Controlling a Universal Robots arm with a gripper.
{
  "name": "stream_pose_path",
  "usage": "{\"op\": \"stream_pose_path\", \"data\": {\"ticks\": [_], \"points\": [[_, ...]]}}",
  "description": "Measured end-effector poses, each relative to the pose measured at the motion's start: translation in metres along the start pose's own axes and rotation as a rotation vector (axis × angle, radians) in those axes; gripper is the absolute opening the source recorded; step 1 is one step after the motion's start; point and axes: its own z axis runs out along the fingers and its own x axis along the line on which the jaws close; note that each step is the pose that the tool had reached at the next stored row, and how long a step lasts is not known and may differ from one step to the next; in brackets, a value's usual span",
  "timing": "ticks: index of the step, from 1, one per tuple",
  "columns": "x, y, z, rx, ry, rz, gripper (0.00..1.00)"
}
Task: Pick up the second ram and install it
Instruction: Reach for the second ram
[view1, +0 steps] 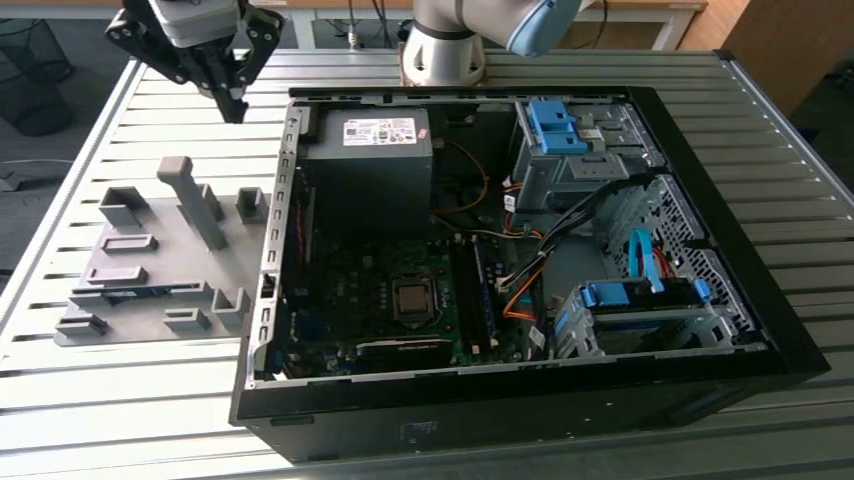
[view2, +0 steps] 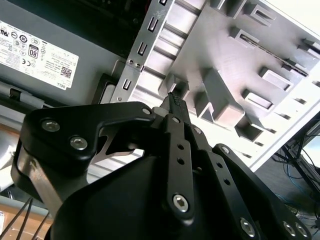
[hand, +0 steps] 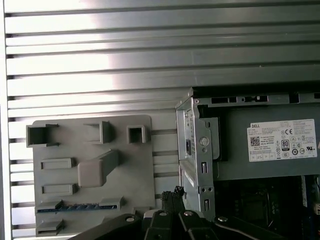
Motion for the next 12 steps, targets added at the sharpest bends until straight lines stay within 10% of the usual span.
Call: {"op": "stream_pose_path", "data": {"ticks": [12], "points": [[0.0232, -0.0179, 0.0016, 0.0000, -0.0001, 0.000, 0.11]]}}
